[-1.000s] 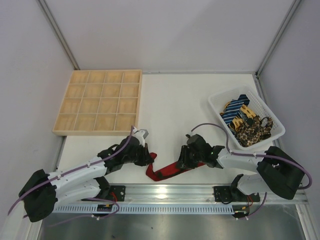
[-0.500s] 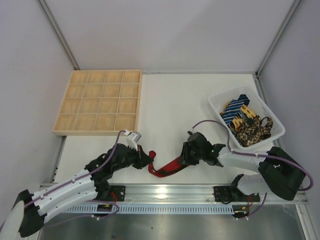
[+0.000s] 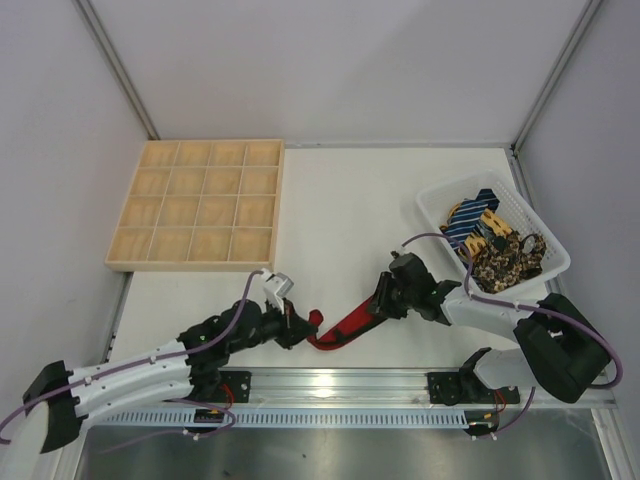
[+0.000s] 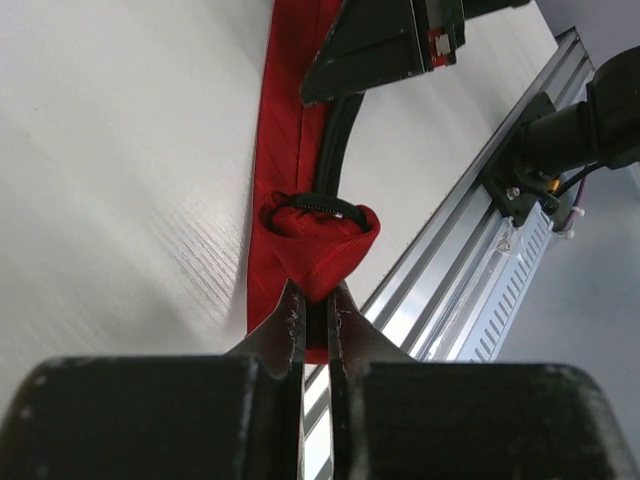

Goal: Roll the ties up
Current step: Flatten the tie, then roll the tie

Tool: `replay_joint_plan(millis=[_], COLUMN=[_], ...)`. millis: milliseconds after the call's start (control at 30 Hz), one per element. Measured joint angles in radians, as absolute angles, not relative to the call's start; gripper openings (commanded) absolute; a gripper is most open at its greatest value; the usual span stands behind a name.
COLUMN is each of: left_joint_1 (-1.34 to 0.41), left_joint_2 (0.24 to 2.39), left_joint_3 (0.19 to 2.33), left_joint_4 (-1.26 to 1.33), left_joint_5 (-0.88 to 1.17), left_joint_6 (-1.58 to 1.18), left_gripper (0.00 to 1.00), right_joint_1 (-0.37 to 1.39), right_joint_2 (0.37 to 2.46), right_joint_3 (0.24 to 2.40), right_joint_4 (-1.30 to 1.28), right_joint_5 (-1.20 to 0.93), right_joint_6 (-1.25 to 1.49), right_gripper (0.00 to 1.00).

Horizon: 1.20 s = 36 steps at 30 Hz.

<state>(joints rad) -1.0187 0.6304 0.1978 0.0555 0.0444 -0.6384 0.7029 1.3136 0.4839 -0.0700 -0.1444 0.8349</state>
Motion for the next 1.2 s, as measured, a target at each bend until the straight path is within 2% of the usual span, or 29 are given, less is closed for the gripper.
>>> replay_joint_plan(millis=[200,600,733,900,1000,1200], left_joint_1=[-1.114,-1.253,-1.282,-1.323,-1.33,-1.334], left_joint_2=[0.725,1.082,1.161,1.262,1.312,1.365], left_joint_3=[0.203,0.343,0.38,0.462,0.495,0.498], left_joint_4=[0.081,0.072,0.073,0.066,0.067,0.065], left_joint_5=[-0.038,-0.086,-0.094,-0.103,-0.103,-0.105], left_joint_6=[-0.624,-0.617,-0.617,-0.6,-0.597,-0.597], left_gripper=[0.02,0.02,0.08,0.11,0.11,0.16], right_joint_1=[0.67,0.664,0.664,0.663,0.664,0.685], right_joint_2=[1.307,1.316,1.319,1.331,1.339,1.264], right_joint_3=[0.469,0.466,0.466,0.476,0.487,0.496], right_joint_4=[-0.05,-0.03,-0.025,-0.024,-0.027,-0.126], right_joint_5=[-0.159,-0.172,-0.178,-0.196,-0.204,-0.198], right_joint_6=[0.834,0.832,0.818,0.796,0.778,0.727], right_gripper=[0.32,0.32,0.33,0.34,0.36,0.46])
